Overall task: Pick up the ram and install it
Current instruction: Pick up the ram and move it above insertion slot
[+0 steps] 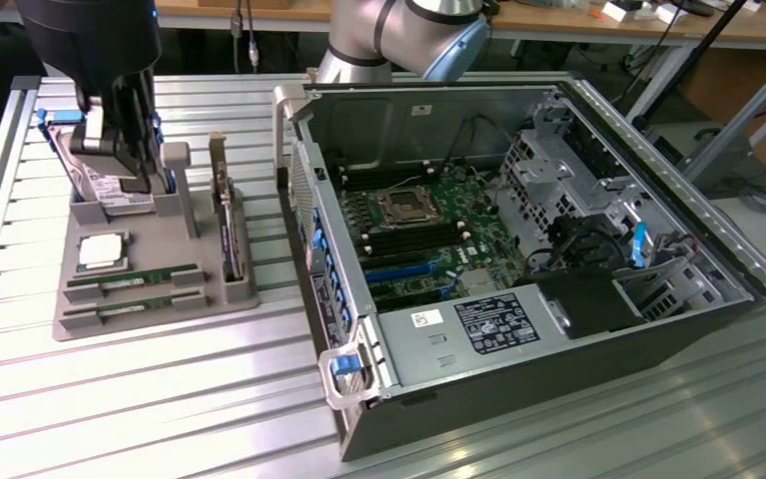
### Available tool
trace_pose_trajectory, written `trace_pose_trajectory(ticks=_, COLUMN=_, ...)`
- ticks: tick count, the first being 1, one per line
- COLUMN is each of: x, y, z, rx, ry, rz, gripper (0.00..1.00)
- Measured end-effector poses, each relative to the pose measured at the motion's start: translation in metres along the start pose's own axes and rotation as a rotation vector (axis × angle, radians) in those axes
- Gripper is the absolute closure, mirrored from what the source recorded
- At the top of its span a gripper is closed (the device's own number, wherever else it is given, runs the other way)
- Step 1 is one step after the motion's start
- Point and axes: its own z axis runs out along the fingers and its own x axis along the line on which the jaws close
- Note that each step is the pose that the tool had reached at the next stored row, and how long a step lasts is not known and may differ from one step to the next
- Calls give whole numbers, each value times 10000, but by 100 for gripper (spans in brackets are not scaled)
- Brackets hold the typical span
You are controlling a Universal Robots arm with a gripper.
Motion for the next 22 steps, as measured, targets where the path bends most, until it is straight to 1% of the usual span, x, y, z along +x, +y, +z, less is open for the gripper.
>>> trace_pose_trajectory(ticks=22, x=3, y=-4, z=83, rx=0, ry=0, rz=0, gripper=70)
